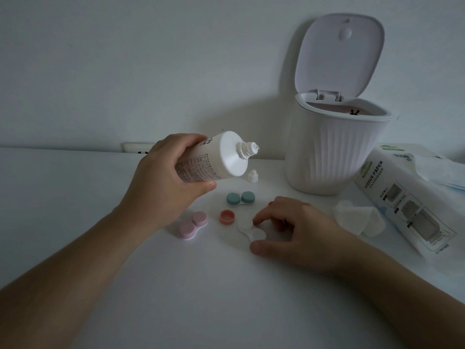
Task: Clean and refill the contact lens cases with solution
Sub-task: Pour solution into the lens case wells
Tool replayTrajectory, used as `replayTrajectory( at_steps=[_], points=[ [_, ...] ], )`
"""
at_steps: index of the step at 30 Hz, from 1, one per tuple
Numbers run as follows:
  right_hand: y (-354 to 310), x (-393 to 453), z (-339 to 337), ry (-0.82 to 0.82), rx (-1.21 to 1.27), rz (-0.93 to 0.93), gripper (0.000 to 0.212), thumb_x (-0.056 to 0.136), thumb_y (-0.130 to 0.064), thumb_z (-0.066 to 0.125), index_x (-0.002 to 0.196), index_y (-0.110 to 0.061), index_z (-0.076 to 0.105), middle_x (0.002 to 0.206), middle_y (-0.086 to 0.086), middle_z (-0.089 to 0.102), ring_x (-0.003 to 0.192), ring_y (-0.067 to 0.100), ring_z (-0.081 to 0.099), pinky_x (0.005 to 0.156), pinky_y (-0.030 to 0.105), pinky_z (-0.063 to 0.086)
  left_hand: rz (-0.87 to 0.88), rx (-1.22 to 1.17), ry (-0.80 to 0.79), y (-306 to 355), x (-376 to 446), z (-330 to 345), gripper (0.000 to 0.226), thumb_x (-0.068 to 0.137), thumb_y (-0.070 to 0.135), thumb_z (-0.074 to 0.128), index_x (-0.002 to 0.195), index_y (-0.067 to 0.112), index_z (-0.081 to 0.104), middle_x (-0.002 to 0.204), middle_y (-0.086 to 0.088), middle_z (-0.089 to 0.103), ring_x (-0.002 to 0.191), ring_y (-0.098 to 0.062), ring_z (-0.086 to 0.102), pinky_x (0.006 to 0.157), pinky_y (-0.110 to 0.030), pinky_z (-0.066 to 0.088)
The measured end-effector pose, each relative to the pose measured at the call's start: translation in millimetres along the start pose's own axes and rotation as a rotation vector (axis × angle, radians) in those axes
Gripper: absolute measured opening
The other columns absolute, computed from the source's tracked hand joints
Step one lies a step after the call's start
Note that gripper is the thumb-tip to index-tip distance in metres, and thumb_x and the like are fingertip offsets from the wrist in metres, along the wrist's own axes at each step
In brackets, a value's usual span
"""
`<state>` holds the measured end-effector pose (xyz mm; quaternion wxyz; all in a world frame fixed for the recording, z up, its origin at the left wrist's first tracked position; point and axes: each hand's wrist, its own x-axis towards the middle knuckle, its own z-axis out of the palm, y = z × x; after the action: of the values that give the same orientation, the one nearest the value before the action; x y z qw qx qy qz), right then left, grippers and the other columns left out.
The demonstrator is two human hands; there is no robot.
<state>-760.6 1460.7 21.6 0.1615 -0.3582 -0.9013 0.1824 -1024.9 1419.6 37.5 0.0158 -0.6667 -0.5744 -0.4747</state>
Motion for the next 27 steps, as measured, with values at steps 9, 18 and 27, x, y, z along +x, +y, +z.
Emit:
replayTrajectory(
  at_steps=[9,18,27],
  points=[
    [1.1,0.5,4.6,0.087,0.105,0.029,0.038,0.064,-0.067,0.066,0.087,-0.037,0.072,0.076,-0.012,0.055,0.072,0.01,0.056,0.064,0.022,0.044,0.029,0.017,-0.008,-4.4,0.5,1.9,0.07,0.064,0.017,0.093,0.125,0.03,0.061,0.118,0.021,0.062,0.113,-0.006,0.059,0.091,-0.006,0.039],
    [4.7,-0.4,-4.0,0.141,0.328,0.119,0.013,0.076,-0.031,0.083,0.087,-0.033,0.076,0.075,-0.018,0.069,0.062,-0.003,0.057,0.061,0.011,0.046,0.066,0.055,-0.022,-12.1,1.5,0.7,0.072,0.064,0.018,0.093,0.125,0.034,0.059,0.118,0.025,0.059,0.113,-0.004,0.056,0.091,-0.001,0.035],
    [-0.3,-3.1,-14.2,0.235,0.57,0.204,0.016,0.075,-0.02,0.084,0.089,-0.028,0.08,0.078,-0.003,0.076,0.064,0.002,0.063,0.063,0.014,0.048,0.121,0.121,-0.064,-15.3,3.7,-2.4,0.073,0.062,0.012,0.094,0.127,0.024,0.063,0.123,0.015,0.063,0.114,-0.009,0.056,0.093,-0.007,0.036]
  ],
)
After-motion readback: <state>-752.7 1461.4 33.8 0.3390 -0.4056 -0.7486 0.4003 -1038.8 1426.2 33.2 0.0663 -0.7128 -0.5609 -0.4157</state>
